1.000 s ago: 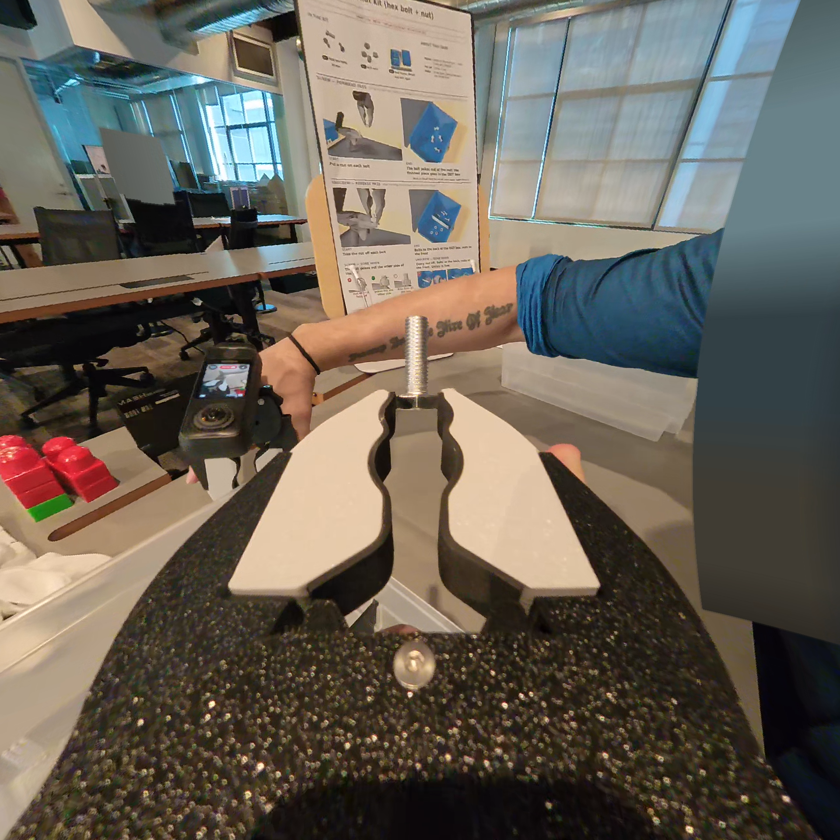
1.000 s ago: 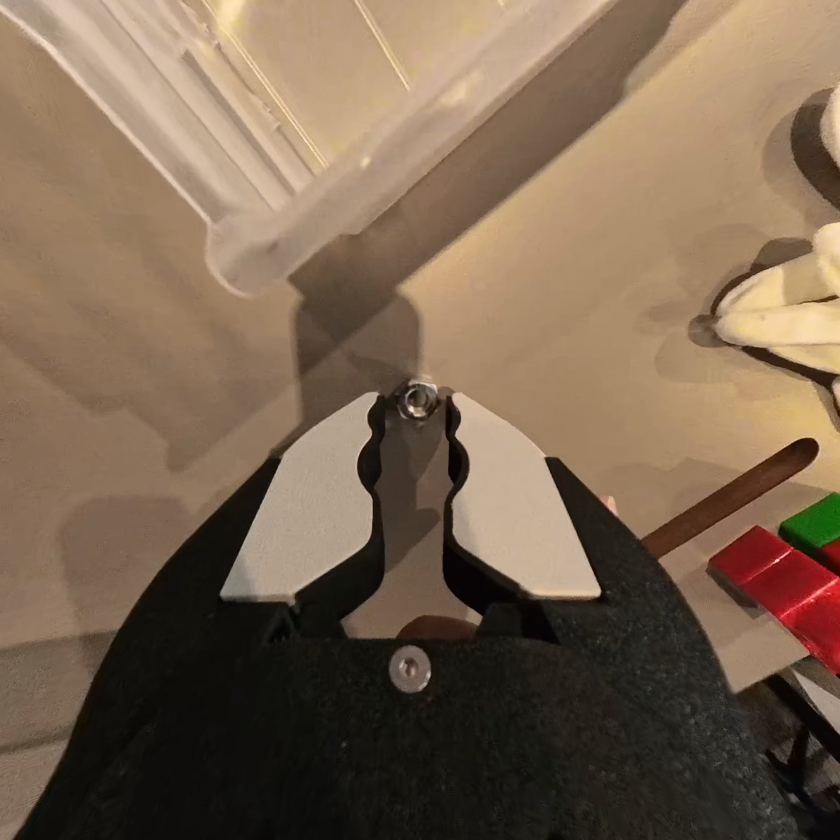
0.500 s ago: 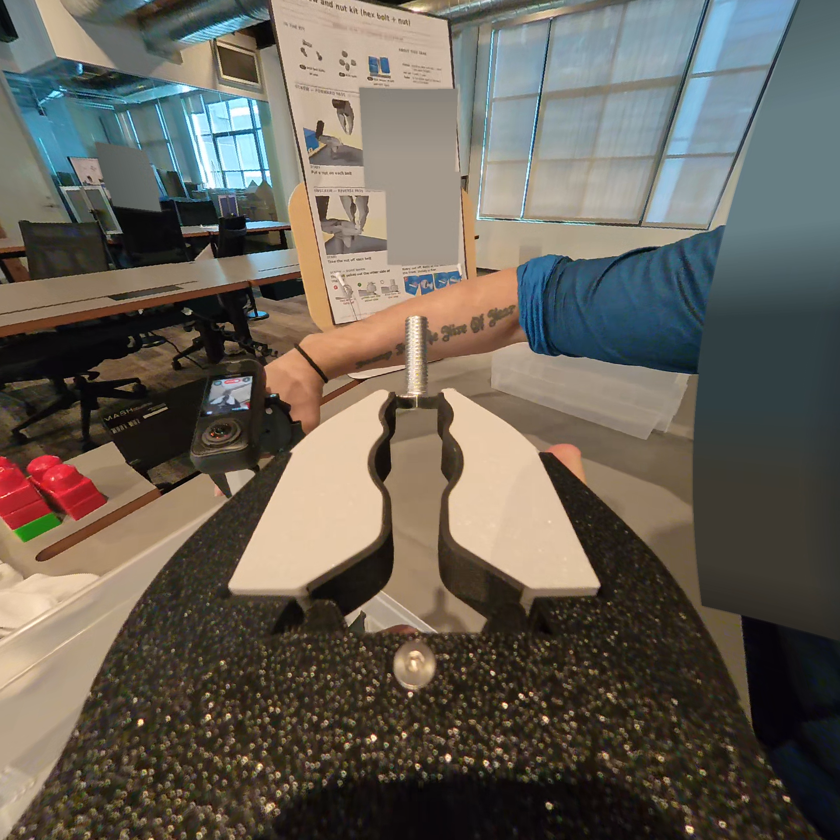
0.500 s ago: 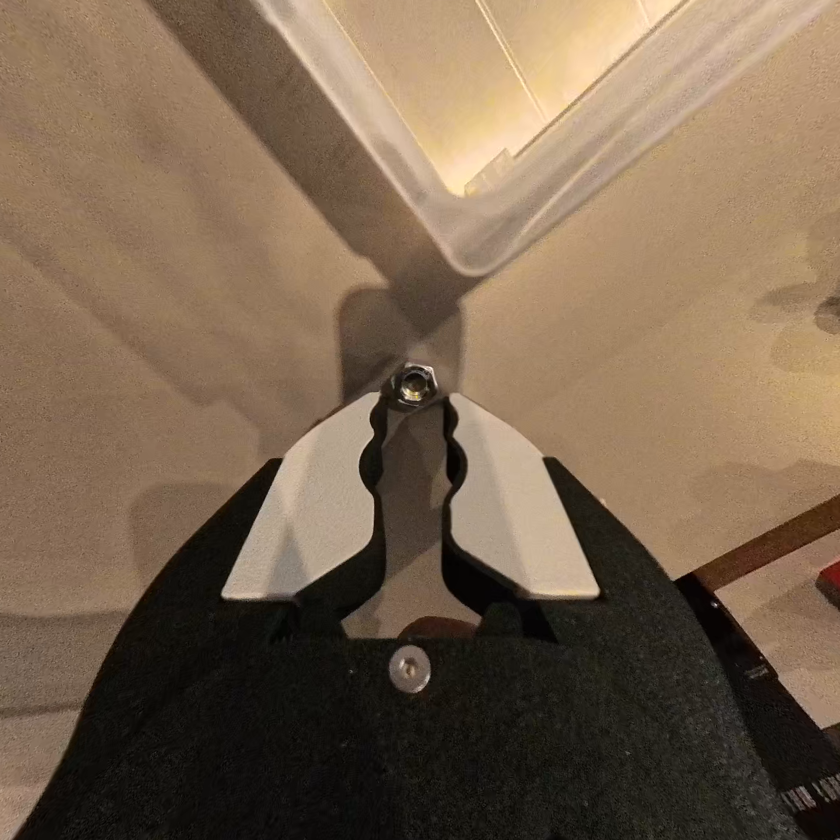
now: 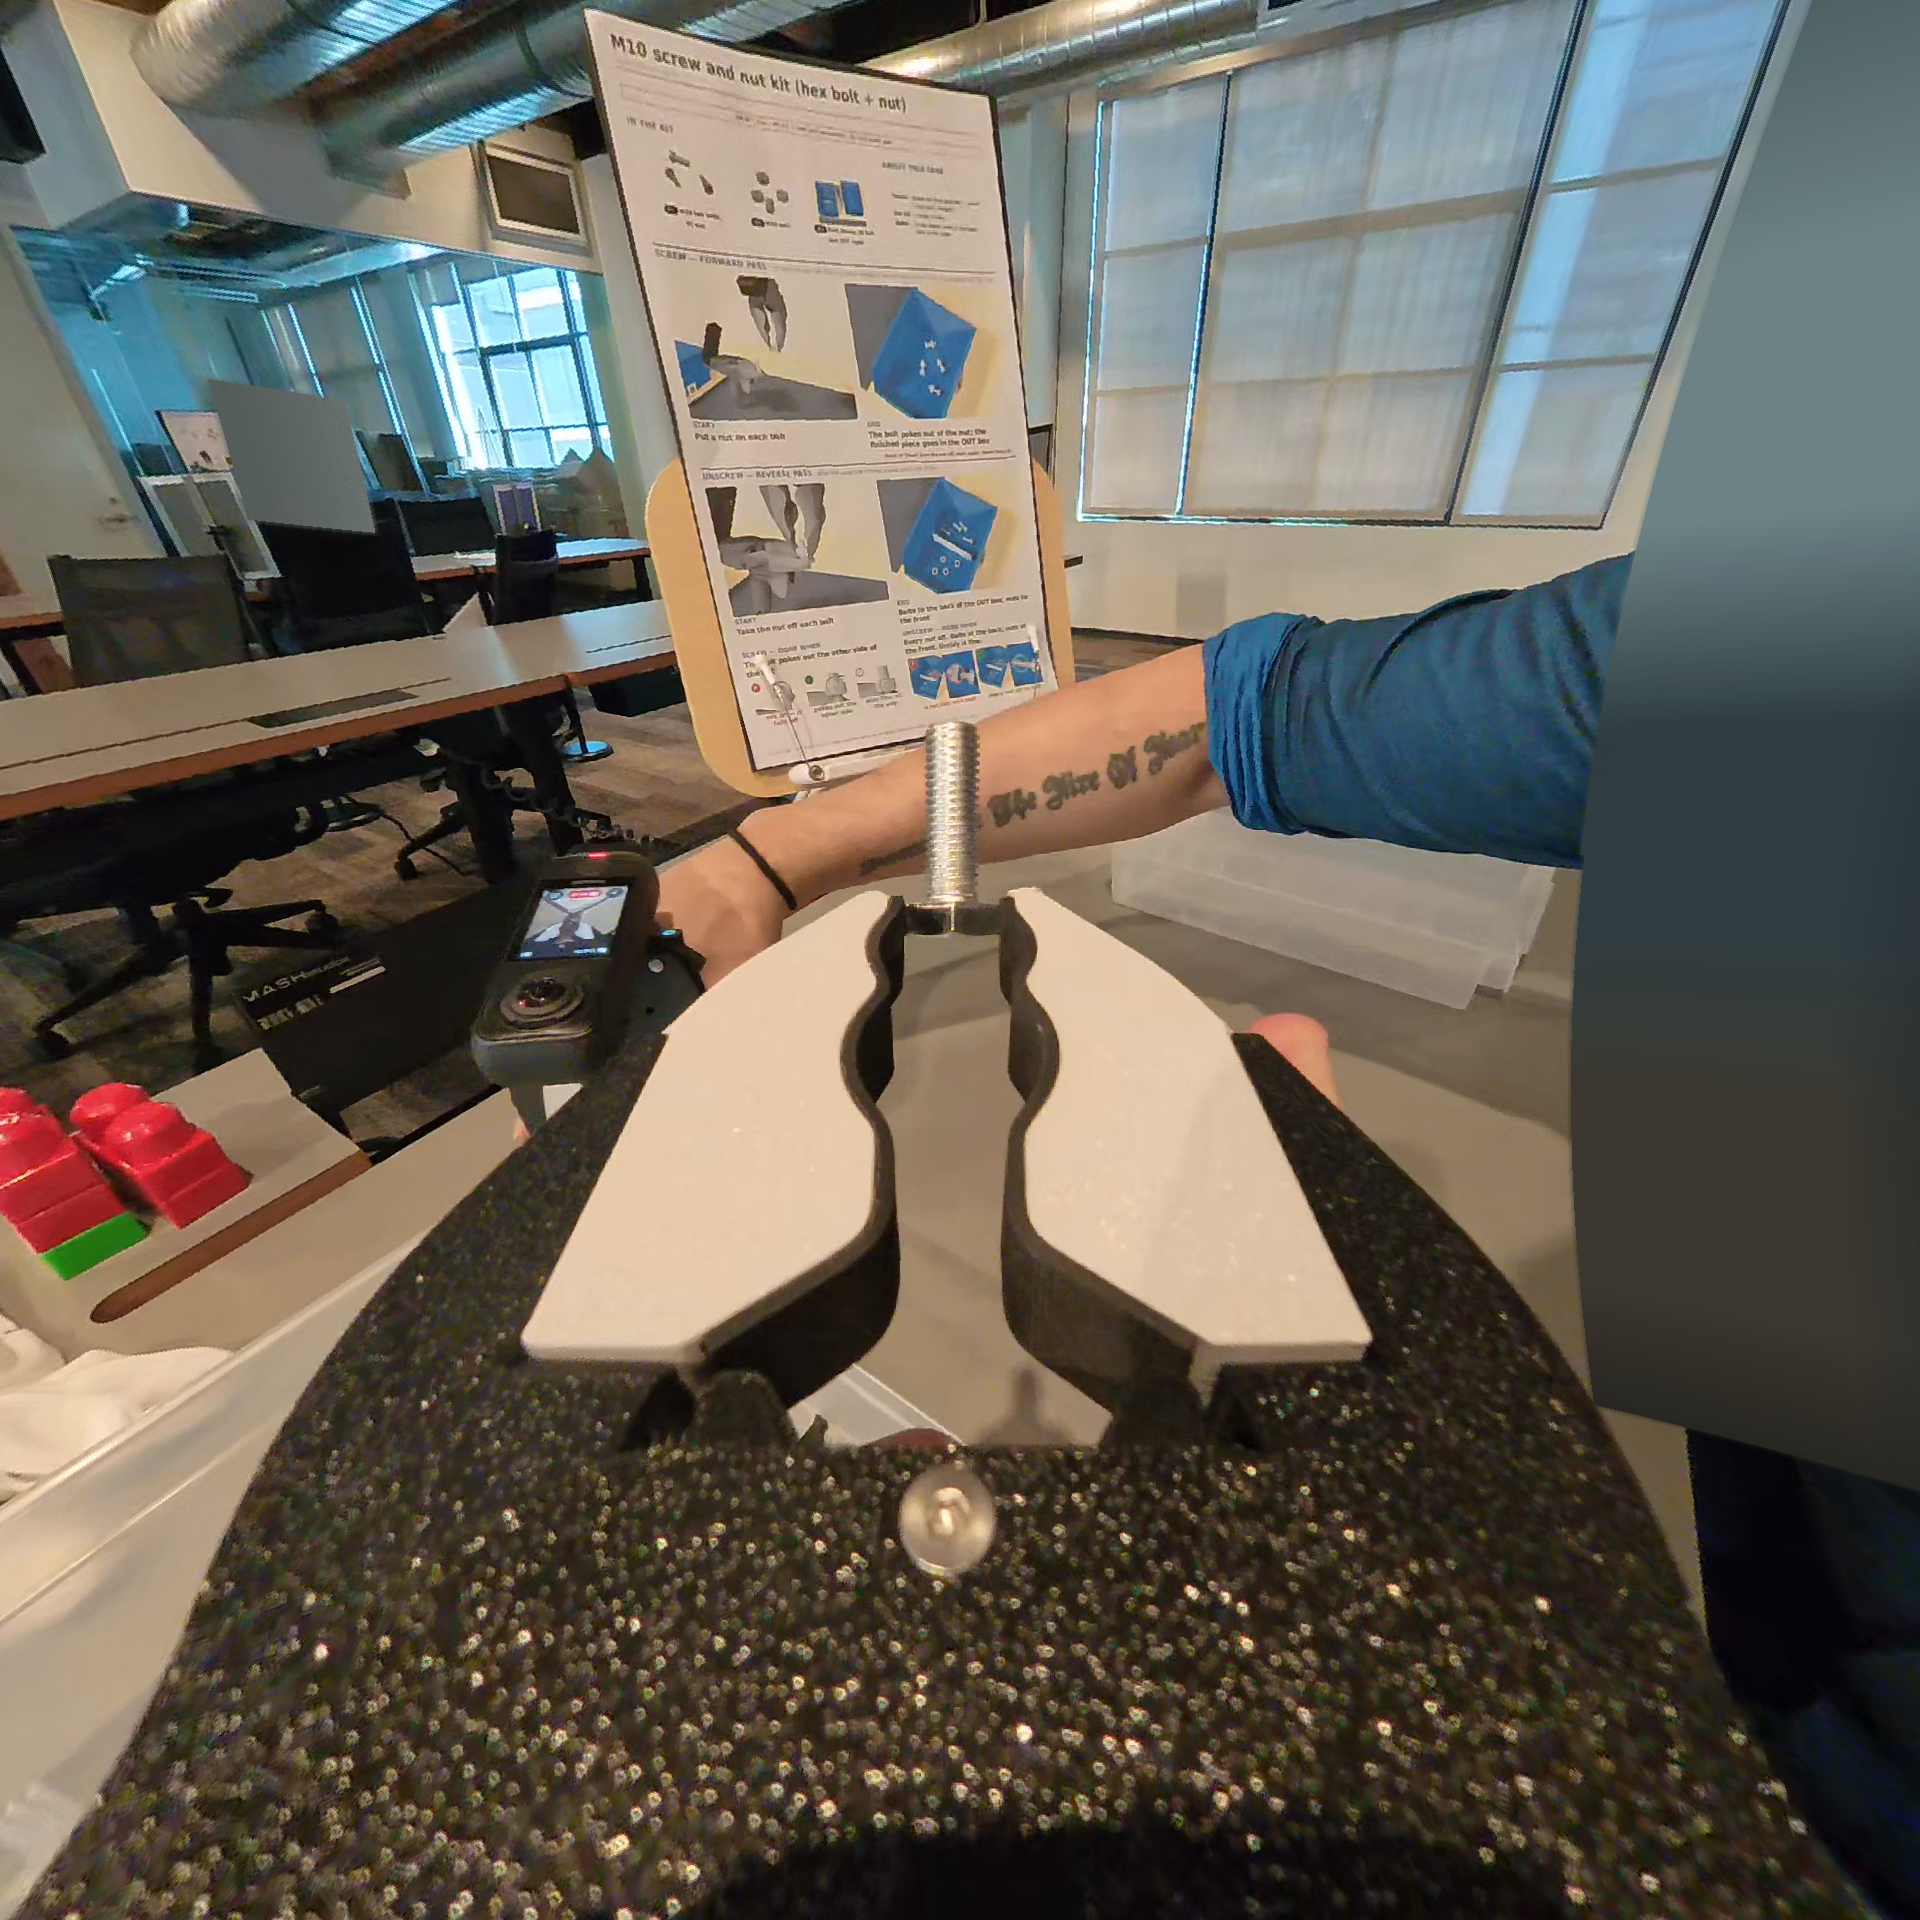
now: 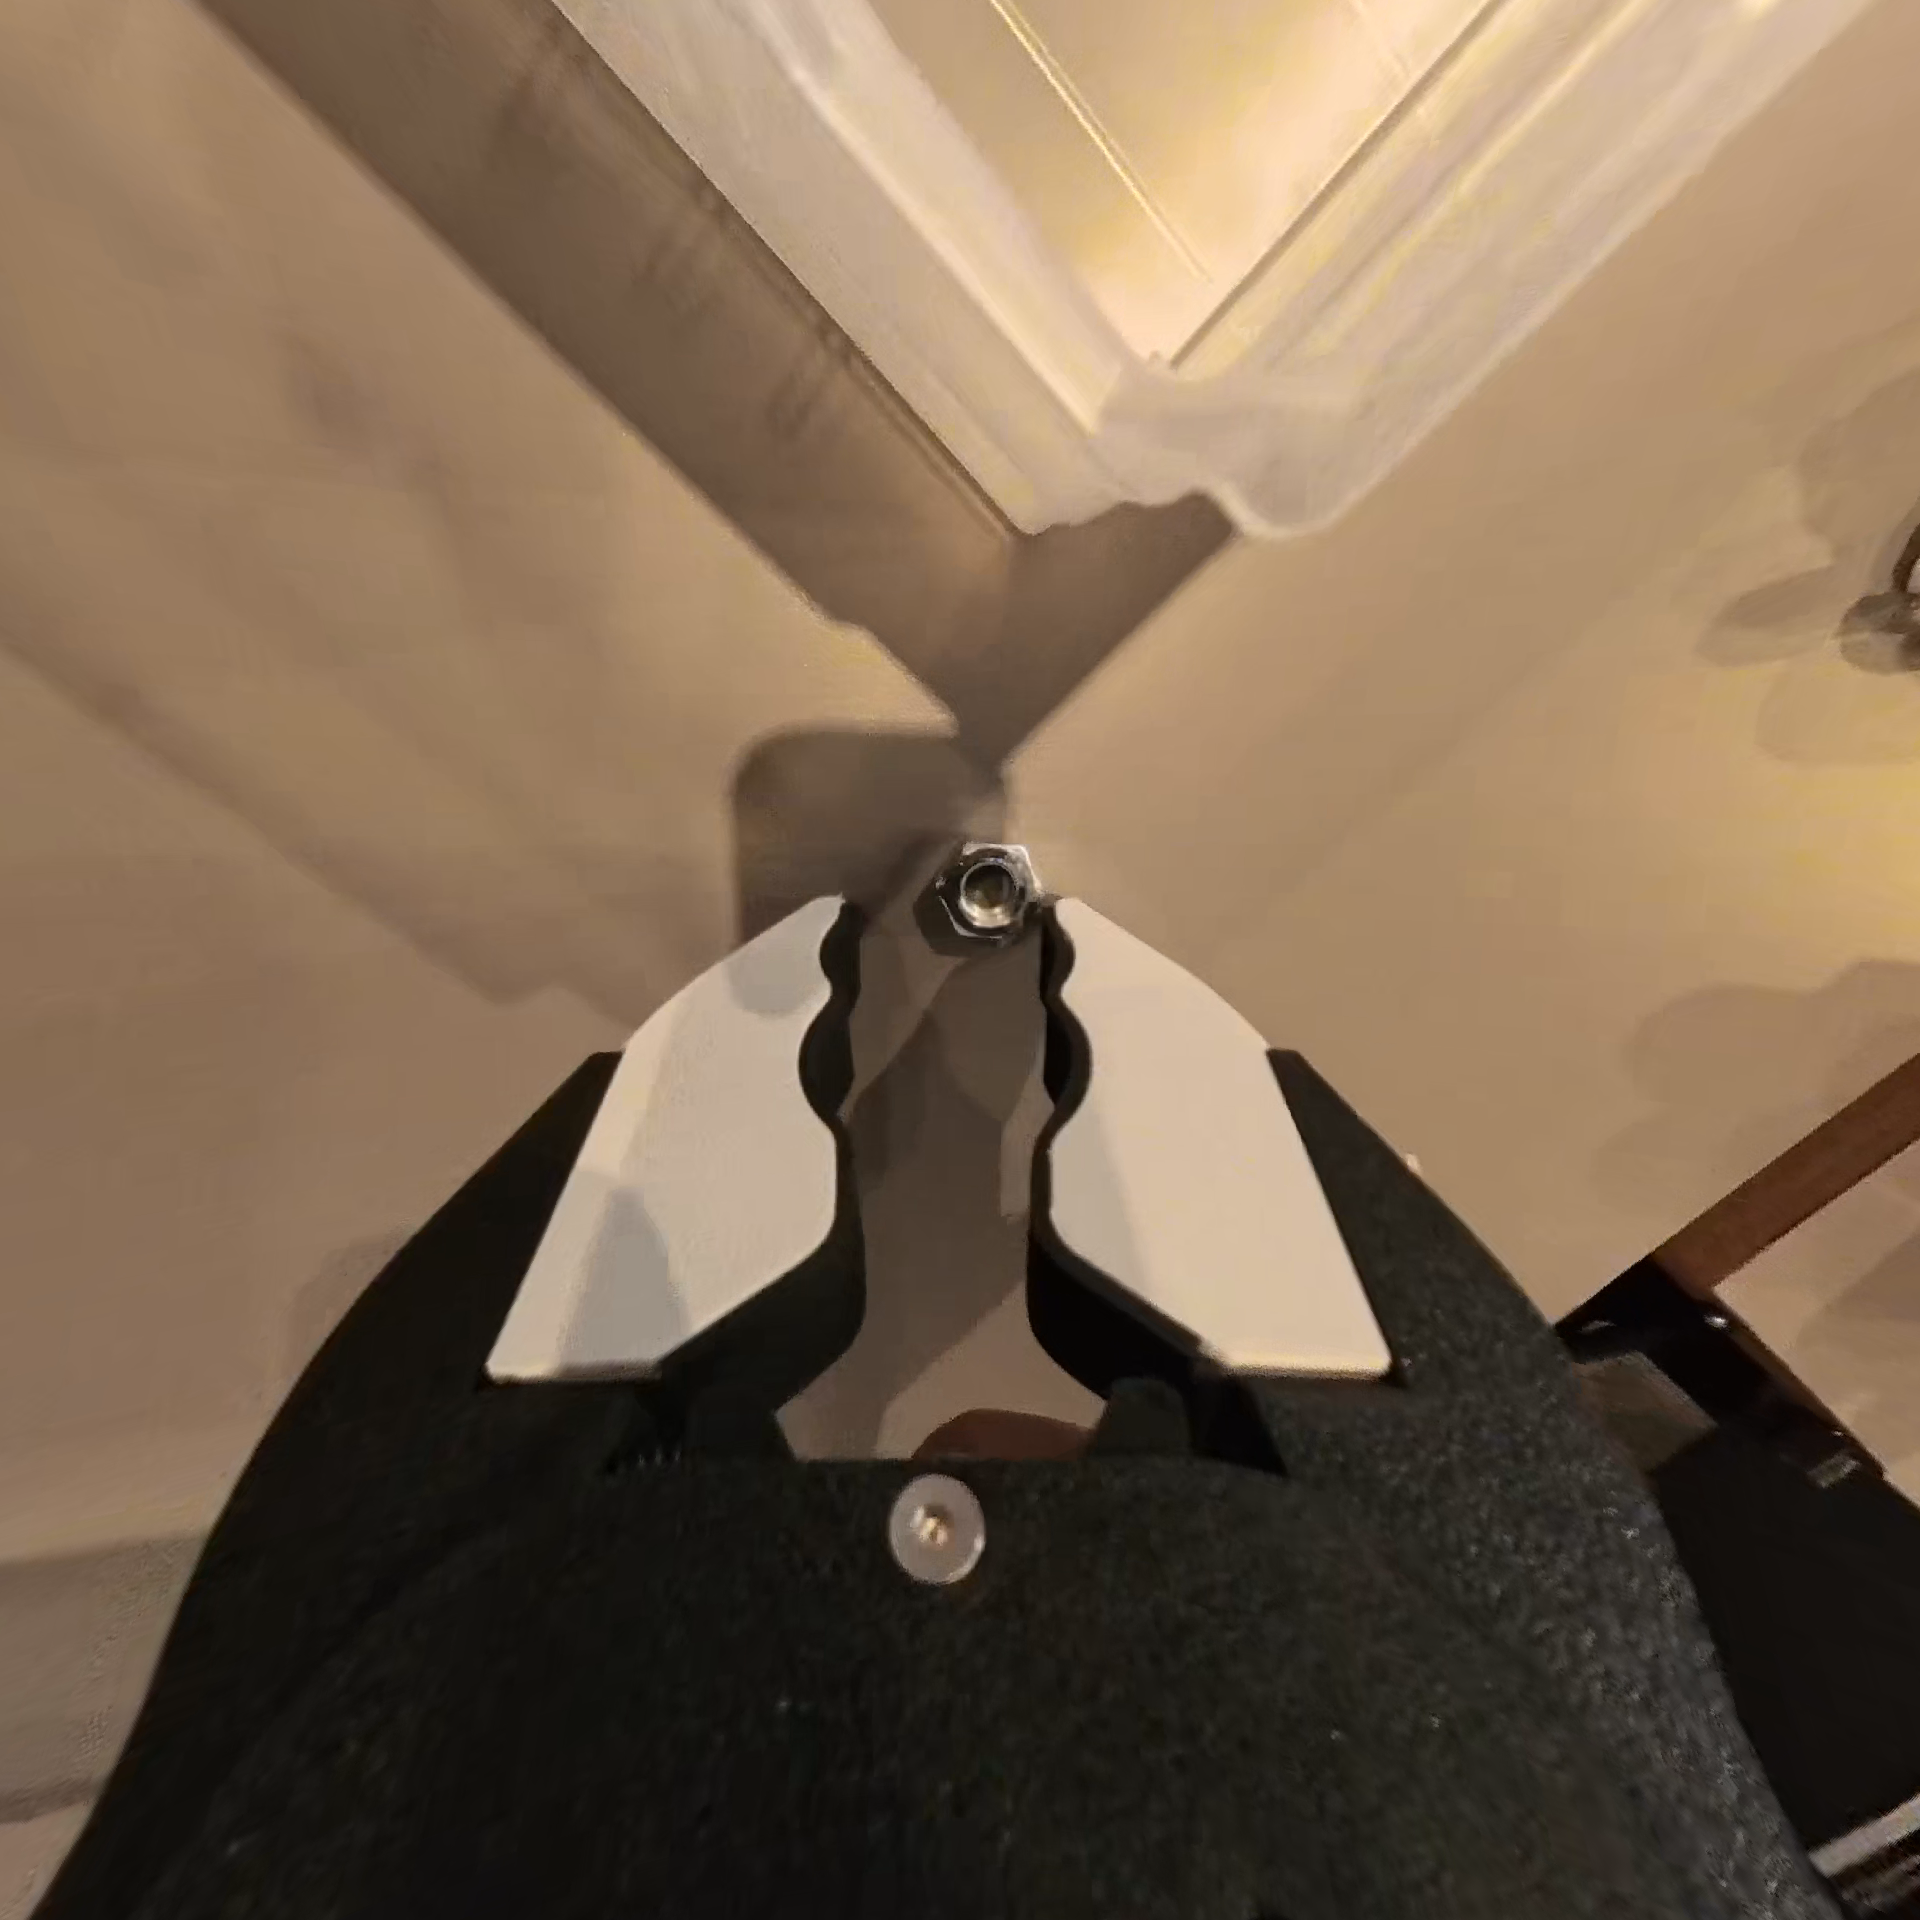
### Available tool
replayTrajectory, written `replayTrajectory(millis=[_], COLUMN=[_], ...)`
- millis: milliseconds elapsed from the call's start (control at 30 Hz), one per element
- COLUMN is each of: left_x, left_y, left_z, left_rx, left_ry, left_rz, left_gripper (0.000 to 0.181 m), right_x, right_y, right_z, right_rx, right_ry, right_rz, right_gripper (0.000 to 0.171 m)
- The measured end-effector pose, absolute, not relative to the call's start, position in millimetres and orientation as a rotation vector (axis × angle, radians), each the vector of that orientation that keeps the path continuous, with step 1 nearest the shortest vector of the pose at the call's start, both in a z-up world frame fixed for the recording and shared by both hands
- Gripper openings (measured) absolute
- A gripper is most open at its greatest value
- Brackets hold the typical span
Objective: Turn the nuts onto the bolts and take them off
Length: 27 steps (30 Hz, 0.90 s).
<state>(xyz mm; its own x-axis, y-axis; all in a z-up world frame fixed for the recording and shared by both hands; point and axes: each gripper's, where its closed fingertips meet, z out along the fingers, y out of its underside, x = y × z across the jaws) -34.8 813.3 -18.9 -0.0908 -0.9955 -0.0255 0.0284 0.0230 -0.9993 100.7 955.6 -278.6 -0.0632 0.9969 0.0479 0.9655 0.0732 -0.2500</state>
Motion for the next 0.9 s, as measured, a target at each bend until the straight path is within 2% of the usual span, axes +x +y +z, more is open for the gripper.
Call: replayTrajectory(millis=[267,900], left_x=[-35.5,-28.0], left_y=[809.1,810.9], left_z=[-16.6,-24.6], left_rx=[-1.118,-1.132], left_ry=[1.274,1.295], left_rz=[-1.262,-1.296], left_gripper=[0.016,0.016], right_x=[95.7,92.9], right_y=[962.8,961.5], right_z=[-278.5,-277.9], right_rx=[-1.858,-1.708], right_ry=[-2.255,-2.372], right_rz=[0.227,0.180], right_gripper=[0.018,0.018])
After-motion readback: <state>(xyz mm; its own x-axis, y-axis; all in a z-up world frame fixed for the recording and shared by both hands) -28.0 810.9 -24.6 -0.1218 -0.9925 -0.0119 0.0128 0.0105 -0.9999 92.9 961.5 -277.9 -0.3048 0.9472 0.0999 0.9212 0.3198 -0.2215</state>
